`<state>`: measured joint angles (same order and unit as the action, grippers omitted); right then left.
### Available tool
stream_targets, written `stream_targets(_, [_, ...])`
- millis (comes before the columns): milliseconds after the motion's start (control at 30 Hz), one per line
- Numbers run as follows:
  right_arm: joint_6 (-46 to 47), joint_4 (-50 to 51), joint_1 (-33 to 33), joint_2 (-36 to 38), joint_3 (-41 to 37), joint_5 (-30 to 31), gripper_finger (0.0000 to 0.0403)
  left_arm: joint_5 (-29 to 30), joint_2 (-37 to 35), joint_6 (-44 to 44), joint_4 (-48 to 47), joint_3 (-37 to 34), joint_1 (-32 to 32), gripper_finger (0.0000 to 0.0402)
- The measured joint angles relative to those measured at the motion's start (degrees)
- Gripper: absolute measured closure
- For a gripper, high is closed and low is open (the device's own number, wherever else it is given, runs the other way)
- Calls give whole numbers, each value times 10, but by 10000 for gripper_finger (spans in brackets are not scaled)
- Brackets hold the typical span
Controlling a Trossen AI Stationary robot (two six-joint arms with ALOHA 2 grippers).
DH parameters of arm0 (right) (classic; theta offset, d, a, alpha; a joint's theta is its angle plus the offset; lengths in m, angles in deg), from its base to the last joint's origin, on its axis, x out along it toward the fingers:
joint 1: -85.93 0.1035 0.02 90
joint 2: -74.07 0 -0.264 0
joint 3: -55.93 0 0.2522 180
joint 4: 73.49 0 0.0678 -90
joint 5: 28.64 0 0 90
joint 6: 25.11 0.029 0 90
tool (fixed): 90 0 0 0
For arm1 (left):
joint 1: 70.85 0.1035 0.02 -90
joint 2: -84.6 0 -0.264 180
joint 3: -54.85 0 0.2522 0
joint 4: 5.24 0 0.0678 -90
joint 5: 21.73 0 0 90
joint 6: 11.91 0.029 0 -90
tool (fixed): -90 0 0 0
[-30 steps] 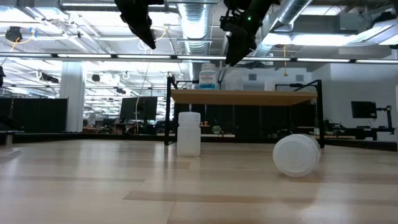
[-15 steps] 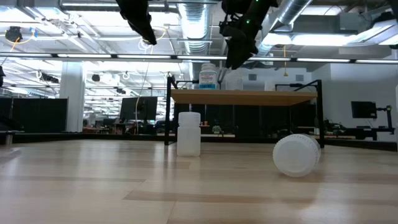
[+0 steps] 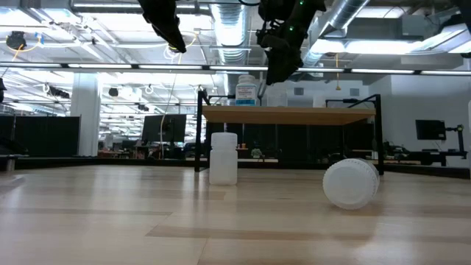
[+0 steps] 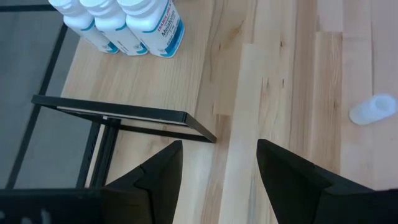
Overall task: Pick and place medicine bottles onto shelf by color
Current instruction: Adjust the transparent pill bottles on the shelf
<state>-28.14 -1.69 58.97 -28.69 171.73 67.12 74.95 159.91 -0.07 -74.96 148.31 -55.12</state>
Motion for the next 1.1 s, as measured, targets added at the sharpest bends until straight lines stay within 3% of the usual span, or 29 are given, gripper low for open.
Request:
stream_targets(700, [0,3,-13,-16,-1,6,148,0,0,0,0,0,0,207])
stream_targets(1100, [-4,-3,-25,-15,0,6,221,0,0,0,0,0,0,207])
